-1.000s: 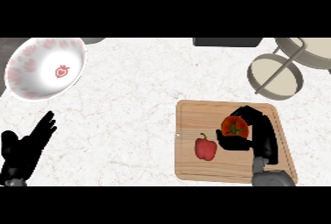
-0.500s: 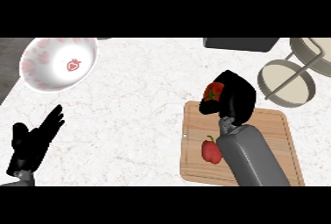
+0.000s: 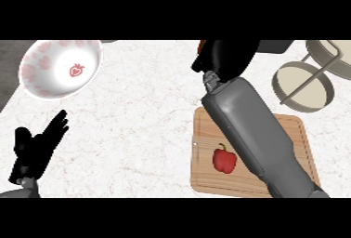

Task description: Pick the tomato from the cutting board and place it in the tiered basket

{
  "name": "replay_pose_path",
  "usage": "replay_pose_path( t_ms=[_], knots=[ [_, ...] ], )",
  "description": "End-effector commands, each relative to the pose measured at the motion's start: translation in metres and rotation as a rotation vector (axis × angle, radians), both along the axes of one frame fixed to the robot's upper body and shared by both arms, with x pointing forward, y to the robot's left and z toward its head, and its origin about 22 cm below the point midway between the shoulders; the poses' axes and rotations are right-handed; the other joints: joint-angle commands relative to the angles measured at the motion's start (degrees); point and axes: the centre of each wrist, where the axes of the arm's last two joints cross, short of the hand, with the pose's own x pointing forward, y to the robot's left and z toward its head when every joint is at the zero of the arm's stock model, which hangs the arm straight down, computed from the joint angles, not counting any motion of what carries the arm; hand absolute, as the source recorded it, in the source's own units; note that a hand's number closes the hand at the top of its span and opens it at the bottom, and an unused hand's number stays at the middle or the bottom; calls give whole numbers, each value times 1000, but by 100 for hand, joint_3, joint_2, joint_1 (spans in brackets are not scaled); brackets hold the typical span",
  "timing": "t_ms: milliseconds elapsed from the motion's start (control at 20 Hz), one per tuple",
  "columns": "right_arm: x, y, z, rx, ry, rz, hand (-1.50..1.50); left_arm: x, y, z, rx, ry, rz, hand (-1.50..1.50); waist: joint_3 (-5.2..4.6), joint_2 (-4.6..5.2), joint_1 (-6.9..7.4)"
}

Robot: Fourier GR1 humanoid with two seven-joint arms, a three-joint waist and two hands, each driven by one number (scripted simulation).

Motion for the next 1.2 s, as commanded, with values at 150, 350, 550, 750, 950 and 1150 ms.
replay_pose_path(
  t_ms=[150, 350, 550, 750, 950, 1150],
  knots=[
    [26, 19, 51, 90, -59, -176, 150, -3, 10, -1, 10, 9, 22, 0, 20, 14, -180],
    [55, -23, 58, 78, -85, -183, 150, -2, 19, 8, 1, -9, 37, 0, 26, 20, -250],
    [77, -57, 39, 18, -76, -192, 150, -19, 8, -4, -2, -4, 45, 0, 29, 13, -250],
    [91, -86, 56, 77, -154, -175, 150, -11, 9, 6, 15, -14, 21, 0, 31, 54, -173],
    [94, -137, 57, 206, -293, -136, 150, 5, 15, 17, 5, -22, 19, 0, 37, 89, -205],
    [103, -155, 54, 212, -285, -116, 150, -3, 11, -5, -1, -12, 14, 0, 29, 83, -173]
  ],
)
